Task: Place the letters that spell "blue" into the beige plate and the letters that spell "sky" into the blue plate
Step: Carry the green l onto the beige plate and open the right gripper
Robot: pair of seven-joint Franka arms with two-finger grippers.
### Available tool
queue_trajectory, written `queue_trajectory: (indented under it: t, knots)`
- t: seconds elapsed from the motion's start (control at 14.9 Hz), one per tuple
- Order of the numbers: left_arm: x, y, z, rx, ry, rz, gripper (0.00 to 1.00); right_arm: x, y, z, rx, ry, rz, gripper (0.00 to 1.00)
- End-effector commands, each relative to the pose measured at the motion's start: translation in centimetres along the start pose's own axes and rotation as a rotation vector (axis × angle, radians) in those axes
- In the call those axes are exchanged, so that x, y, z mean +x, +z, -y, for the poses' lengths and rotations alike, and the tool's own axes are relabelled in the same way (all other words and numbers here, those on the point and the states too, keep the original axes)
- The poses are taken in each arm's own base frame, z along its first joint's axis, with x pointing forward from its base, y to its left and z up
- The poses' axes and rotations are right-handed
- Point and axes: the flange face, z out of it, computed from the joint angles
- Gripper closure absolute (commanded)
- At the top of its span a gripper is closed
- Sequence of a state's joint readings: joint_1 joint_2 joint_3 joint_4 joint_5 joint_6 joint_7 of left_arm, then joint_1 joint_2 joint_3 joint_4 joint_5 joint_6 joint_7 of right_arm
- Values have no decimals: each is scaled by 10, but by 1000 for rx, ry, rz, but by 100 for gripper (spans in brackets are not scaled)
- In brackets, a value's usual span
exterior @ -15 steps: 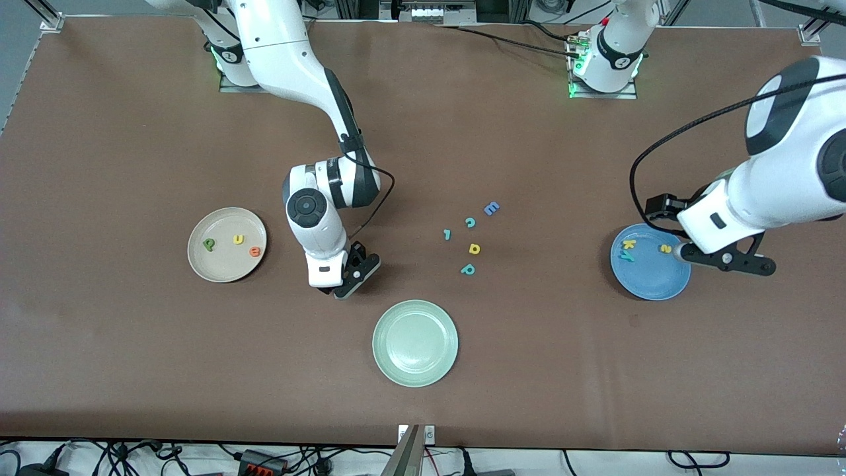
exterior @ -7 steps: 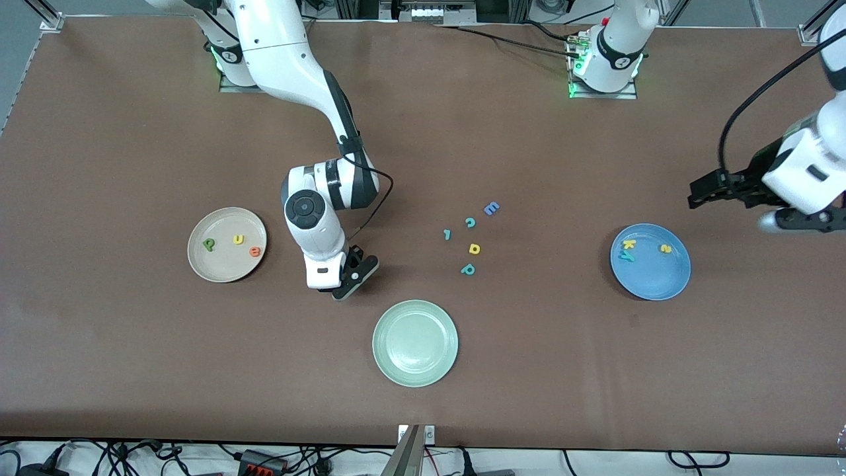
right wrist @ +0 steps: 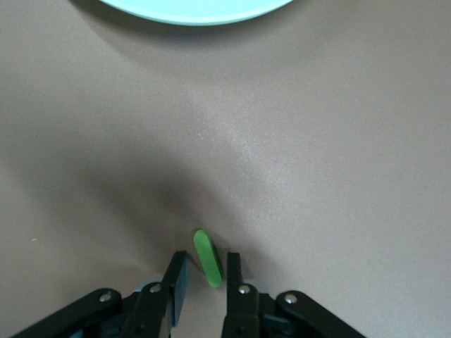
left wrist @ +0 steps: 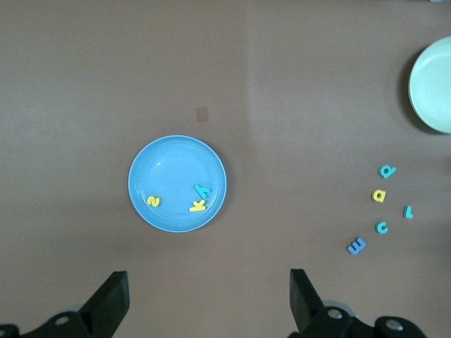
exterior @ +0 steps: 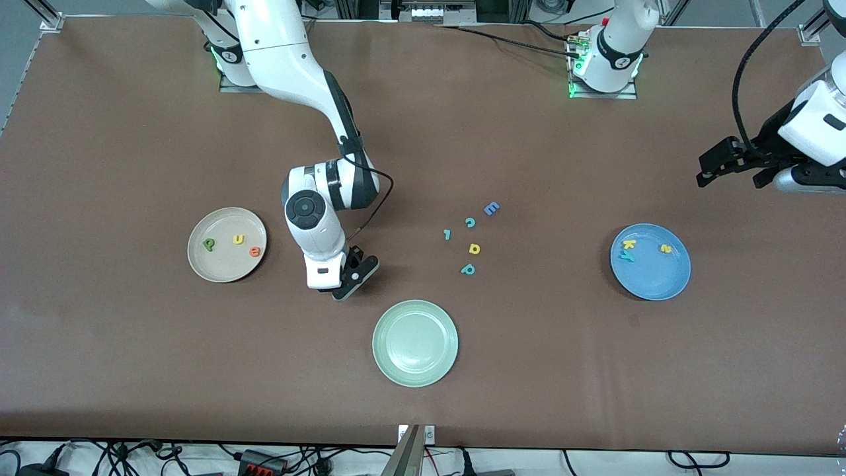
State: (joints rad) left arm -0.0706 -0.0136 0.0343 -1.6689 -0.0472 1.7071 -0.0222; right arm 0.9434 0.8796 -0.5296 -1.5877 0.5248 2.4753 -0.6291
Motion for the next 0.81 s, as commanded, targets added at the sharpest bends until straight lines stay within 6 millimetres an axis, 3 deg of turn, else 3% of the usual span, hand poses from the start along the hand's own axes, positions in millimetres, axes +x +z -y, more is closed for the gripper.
queue_trajectory:
  t: [0.0,0.4,0.6,0.74]
  knots:
    - [-7,0,6,-7,44,-7,0,4,5,-3,0,-4,-14,73]
    - [-3,1,3,3,43,6,0,4,8,2,16,5,-8,100]
    - [-4,1,3,10,44,9,0,4,2,0,24,42,-5,100]
    - [-4,1,4,25,47,9,0,-2,-6,-12,36,137,15,100]
